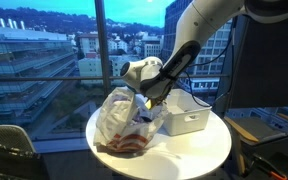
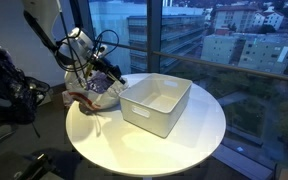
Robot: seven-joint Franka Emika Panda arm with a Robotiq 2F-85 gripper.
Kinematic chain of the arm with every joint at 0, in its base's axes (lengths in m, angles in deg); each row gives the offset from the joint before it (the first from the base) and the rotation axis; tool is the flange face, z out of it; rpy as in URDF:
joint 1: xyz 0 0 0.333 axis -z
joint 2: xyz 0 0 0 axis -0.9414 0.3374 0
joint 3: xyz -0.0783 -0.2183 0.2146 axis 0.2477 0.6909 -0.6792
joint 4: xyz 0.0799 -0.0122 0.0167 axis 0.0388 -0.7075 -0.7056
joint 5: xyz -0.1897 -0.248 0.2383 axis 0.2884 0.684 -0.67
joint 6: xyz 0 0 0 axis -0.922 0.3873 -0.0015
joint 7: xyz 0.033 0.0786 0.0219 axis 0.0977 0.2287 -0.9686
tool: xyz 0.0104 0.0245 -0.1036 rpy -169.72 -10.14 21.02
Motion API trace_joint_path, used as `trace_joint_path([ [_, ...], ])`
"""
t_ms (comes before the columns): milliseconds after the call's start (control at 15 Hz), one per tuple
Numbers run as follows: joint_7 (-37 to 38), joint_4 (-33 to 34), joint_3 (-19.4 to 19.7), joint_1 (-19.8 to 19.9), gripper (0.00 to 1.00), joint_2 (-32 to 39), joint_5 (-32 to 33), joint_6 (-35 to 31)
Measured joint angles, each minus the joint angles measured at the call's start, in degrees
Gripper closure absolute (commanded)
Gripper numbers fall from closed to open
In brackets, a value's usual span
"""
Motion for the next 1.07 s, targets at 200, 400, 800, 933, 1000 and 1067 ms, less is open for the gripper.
trace_joint_path([
  [200,4.46,0.93,0.02,-0.69,0.98,-0.27,7.34,0.02],
  [400,8.56,2.14,0.0,-1.17,0.97,-0.64,15.7,0.57],
  [800,16.84,5.13,-1.34,-1.78,0.98,-1.88,29.61,5.51],
  [933,19.54,5.63,-2.48,-1.93,0.98,-3.17,33.07,7.78],
  [1000,20.88,5.73,-3.07,-2.03,0.97,-3.96,34.59,8.92],
  [1067,22.17,5.79,-3.7,-2.06,0.97,-4.7,35.73,9.95],
])
